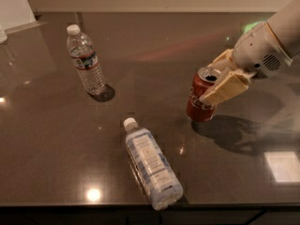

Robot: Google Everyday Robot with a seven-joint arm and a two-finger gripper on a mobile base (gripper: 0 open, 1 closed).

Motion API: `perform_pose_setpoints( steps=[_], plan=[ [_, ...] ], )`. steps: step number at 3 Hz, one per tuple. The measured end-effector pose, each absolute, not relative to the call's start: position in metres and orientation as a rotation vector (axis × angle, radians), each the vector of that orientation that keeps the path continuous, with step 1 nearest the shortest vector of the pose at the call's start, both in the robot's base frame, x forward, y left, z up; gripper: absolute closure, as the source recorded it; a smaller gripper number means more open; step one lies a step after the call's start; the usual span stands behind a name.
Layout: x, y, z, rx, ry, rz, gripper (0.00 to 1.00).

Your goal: Move coke can near blue plastic bottle

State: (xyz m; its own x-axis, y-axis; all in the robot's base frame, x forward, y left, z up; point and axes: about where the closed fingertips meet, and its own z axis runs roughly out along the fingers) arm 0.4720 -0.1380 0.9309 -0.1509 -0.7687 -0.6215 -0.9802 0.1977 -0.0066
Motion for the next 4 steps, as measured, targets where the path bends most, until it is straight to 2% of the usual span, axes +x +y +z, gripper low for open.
perform_pose_setpoints(
  steps=[3, 4],
  plan=[
    [0.419, -0.085, 0.916, -1.822, 1.868, 0.633, 1.0],
    [0.409, -0.074, 0.913, -1.865, 1.856, 0.616, 0.82]
  ],
)
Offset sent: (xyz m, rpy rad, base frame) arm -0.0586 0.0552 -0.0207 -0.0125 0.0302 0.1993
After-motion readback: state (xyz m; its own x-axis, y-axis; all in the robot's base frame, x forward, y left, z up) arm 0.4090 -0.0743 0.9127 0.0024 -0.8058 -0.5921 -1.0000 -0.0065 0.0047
